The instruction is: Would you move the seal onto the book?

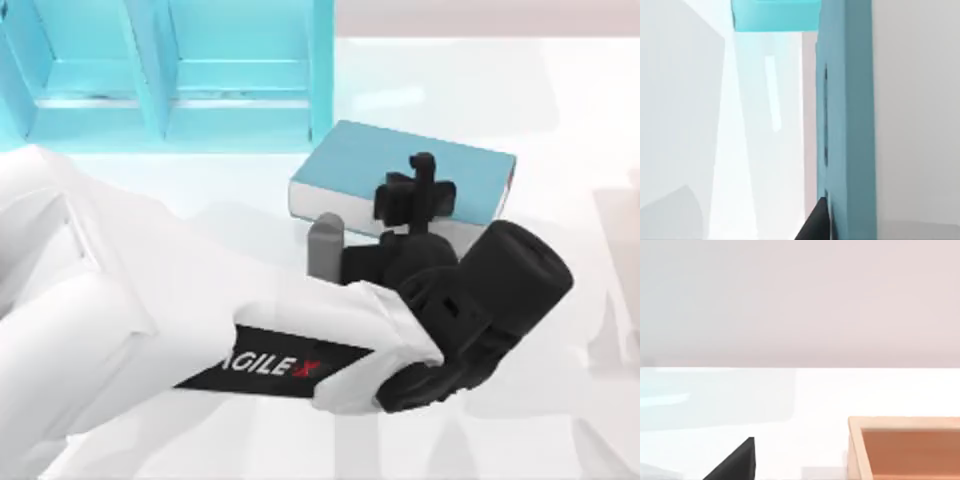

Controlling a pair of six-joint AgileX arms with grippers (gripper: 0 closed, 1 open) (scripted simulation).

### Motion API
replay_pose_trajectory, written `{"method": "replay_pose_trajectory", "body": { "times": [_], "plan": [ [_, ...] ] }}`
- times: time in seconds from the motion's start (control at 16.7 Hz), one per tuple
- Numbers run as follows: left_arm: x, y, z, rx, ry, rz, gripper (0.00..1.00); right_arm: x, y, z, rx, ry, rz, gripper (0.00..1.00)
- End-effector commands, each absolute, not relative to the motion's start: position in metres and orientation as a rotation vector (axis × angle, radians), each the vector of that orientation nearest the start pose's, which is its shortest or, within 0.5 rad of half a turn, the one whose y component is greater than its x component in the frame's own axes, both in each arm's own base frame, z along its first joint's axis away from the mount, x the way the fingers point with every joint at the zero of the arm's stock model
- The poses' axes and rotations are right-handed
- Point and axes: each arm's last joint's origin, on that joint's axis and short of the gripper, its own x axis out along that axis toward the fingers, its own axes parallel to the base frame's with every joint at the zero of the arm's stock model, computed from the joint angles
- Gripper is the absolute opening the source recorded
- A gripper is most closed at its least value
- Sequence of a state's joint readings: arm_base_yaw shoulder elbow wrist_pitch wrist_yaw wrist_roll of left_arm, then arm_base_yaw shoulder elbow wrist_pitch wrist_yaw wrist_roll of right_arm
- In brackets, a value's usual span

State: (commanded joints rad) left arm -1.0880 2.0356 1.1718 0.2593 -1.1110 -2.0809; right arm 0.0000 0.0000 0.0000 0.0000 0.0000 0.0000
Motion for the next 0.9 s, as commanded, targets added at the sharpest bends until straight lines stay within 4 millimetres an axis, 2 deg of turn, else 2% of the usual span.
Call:
{"method": "replay_pose_trajectory", "body": {
  "times": [0.12, 0.42, 0.9],
  "plan": [
    [0.2148, -0.3581, 0.1331, -1.535, 0.113, 0.293, 0.00, 0.1057, -0.0012, 0.1600, 0.000, 0.000, 0.000, 1.00],
    [0.2153, -0.3558, 0.1302, -1.523, 0.119, 0.298, 0.00, 0.1057, -0.0012, 0.1600, 0.000, 0.000, 0.000, 1.00],
    [0.2099, -0.3582, 0.1339, -1.535, 0.113, 0.293, 0.00, 0.1057, -0.0012, 0.1600, 0.000, 0.000, 0.000, 1.00]
  ]
}}
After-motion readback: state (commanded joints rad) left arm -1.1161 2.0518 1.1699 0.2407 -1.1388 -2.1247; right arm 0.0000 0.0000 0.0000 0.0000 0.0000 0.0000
